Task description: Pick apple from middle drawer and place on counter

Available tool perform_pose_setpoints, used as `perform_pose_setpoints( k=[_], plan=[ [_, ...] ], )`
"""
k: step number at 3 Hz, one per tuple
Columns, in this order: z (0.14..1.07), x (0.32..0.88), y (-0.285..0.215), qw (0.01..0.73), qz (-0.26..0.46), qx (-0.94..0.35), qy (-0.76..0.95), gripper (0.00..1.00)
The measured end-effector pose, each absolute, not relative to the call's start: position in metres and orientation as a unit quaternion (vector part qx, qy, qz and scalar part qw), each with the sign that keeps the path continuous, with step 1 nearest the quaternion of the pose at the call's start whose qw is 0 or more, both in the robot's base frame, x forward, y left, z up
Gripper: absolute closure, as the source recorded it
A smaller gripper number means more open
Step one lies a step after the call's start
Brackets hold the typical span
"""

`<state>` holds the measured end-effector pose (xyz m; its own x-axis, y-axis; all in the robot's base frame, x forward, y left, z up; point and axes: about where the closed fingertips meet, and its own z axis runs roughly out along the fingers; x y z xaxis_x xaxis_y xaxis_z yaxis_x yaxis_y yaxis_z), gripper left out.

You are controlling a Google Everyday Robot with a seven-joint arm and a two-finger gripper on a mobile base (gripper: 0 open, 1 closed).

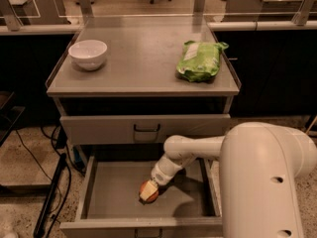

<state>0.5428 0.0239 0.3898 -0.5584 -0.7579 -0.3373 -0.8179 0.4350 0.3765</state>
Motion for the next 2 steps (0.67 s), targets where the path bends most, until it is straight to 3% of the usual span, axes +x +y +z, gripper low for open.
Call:
perform_pose_setpoints(
  k=[1, 2],
  plan=[
    [0.4777, 0.5241, 0.0119, 0.040, 0.264, -0.471, 0.841, 1.00],
    [0.4777, 0.5240, 0.0119, 0.040, 0.264, -0.471, 0.841, 1.00]
  ],
)
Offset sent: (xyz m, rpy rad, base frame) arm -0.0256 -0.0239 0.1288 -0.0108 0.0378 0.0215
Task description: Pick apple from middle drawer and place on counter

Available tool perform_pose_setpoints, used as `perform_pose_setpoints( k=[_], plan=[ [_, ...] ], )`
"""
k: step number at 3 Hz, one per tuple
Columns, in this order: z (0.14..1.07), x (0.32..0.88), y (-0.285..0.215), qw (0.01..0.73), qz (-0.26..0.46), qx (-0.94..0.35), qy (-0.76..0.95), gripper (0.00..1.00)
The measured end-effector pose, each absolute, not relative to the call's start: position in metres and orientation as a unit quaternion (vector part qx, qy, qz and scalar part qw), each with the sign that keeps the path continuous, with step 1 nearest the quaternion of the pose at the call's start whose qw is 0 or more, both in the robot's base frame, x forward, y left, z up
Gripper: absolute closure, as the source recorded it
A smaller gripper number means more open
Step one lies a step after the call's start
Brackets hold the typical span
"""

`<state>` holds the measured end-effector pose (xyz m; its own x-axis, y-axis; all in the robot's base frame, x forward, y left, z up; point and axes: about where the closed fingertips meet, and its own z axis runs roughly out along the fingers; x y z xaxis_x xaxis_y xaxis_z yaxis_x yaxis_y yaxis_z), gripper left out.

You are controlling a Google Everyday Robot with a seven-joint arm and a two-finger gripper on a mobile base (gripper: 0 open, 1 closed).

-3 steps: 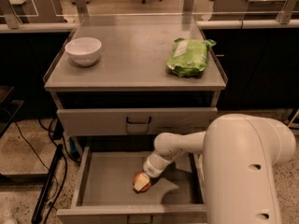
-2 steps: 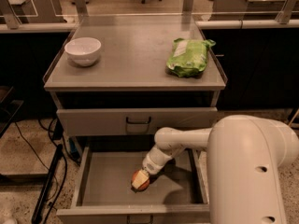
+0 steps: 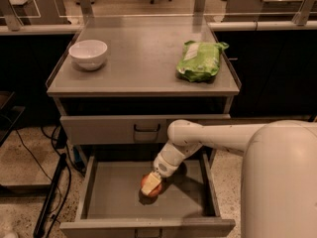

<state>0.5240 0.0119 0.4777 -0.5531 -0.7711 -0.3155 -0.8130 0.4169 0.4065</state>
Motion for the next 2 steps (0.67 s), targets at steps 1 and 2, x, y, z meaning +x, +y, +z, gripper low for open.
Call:
perform_pose_setpoints(
  k=[1, 2],
  plan=[
    [0.498, 0.511, 0.005, 0.042, 0.259, -0.471, 0.842, 1.00],
    [0.538, 0.493, -0.007, 0.060, 0.238, -0.473, 0.846, 1.00]
  ],
)
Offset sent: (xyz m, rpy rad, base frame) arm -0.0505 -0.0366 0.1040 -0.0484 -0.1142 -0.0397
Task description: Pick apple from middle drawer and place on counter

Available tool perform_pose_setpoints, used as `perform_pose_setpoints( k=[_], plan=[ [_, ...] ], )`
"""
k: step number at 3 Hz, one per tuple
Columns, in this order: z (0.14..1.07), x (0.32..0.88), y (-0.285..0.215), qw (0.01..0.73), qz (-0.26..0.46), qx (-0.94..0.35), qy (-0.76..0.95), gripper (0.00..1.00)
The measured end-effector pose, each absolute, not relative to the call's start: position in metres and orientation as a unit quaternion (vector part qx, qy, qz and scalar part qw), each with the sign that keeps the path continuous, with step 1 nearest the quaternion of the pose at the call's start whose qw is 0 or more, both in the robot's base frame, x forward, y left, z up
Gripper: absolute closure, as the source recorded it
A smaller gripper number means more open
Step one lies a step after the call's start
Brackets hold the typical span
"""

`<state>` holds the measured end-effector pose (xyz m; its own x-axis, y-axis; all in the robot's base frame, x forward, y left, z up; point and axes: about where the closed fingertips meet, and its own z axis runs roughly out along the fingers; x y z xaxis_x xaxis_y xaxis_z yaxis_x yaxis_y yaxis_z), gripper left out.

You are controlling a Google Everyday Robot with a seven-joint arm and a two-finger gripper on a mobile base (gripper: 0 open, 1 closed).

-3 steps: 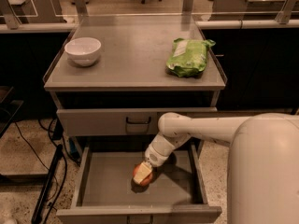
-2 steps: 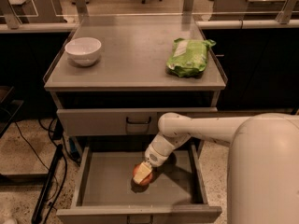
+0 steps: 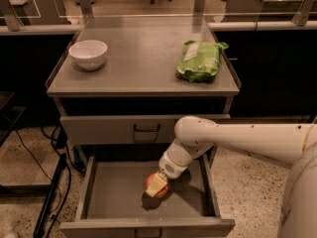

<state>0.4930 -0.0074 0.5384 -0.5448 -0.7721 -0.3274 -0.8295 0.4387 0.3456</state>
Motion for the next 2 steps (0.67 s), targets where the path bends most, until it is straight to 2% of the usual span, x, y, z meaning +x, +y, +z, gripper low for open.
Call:
perform_pose_setpoints(
  k=[2],
  plan=[
    [0.572, 0.491, -0.001, 0.070, 0.230, -0.489, 0.839, 1.00]
  ],
)
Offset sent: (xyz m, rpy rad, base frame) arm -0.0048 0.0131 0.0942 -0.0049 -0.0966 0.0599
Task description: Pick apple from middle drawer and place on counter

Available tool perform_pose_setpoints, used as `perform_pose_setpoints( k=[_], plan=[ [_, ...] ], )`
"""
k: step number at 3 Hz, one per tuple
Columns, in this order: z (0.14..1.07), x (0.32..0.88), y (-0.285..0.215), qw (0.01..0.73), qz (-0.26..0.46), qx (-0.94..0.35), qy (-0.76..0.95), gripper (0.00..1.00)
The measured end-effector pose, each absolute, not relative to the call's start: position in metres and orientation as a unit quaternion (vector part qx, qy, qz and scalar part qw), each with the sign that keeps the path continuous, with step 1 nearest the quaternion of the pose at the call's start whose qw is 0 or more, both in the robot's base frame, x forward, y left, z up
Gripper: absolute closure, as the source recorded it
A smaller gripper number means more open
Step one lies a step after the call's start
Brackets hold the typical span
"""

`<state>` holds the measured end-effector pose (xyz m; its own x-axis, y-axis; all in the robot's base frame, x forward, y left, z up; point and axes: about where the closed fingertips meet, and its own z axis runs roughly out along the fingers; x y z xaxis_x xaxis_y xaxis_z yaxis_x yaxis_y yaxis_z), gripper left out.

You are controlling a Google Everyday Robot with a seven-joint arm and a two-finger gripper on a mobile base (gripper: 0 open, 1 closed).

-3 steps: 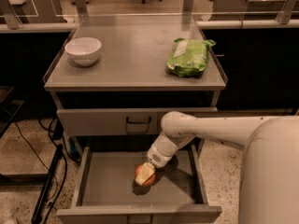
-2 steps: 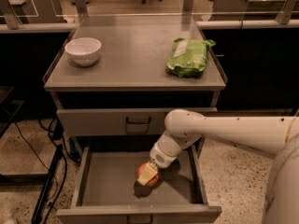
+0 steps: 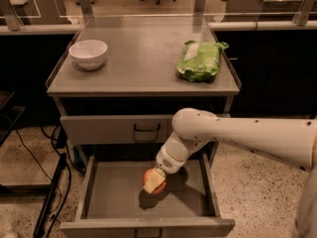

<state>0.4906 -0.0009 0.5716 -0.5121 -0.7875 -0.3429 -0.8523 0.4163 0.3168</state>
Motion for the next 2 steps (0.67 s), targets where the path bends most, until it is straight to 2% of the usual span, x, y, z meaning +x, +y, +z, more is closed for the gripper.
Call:
perform_pose_setpoints(
  k=[2],
  plan=[
    [0.6275, 0.4900, 0.0003, 0.099, 0.204, -0.506, 0.832, 1.00]
  ],
)
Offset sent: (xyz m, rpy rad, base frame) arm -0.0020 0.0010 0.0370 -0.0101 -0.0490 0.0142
